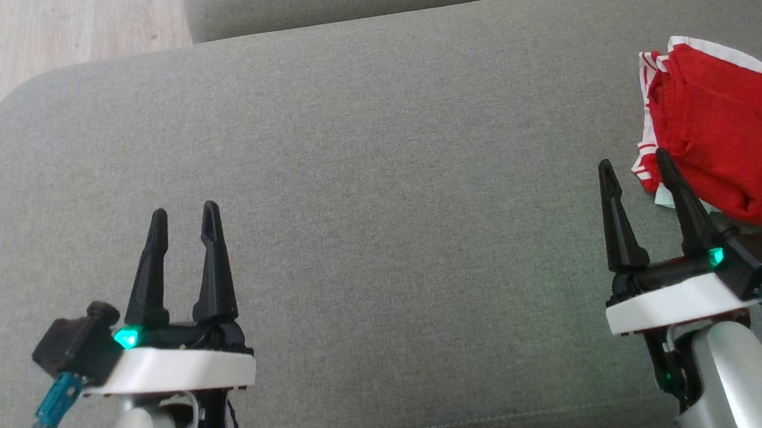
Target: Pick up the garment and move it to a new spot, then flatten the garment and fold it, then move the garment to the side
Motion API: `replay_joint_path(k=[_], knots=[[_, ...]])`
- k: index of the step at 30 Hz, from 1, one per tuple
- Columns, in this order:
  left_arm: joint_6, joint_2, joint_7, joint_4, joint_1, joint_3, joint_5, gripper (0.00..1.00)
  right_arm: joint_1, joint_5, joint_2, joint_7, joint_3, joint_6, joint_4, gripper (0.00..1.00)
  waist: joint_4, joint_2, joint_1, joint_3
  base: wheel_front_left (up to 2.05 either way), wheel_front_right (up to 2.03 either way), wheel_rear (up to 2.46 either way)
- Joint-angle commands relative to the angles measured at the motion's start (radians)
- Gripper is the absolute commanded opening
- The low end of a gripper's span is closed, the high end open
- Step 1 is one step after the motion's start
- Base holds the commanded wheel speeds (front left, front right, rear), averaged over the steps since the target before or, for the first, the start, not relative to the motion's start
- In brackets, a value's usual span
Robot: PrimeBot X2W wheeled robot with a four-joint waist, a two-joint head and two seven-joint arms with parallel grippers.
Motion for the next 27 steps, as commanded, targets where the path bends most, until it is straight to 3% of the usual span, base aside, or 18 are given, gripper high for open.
replay_joint_path(k=[1, 18, 19, 27], knots=[[0.0, 0.007, -0.012, -0.039, -0.026, 0.034, -0.005, 1.0, -0.012, 0.007, 0.001, -0.013, 0.026, 0.007, -0.038, 1.0, 0.0, 0.0, 0.0, 0.0, 0.0, 0.0, 0.0], [0.008, 0.007, -0.012, -0.038, -0.021, 0.035, -0.025, 1.0, -0.01, 0.006, 0.001, -0.014, 0.029, 0.007, -0.037, 1.0, 0.002, 0.0, 0.0, -0.002, 0.0, 0.0, 0.0], [0.001, -0.001, 0.001, 0.0, 0.001, 0.002, -0.021, 0.0, 0.0, 0.0, 0.0, -0.003, 0.001, 0.0, 0.001, 0.0, 0.002, 0.0, 0.0001, -0.002, 0.0, 0.0, 0.0], [-0.001, 0.001, 0.011, 0.057, 0.017, 0.004, -0.063, 0.0, 0.02, 0.052, 0.0, 0.008, 0.001, 0.0, 0.047, 0.0, 0.003, 0.0, 0.0001, -0.005, 0.0, 0.0, 0.0]])
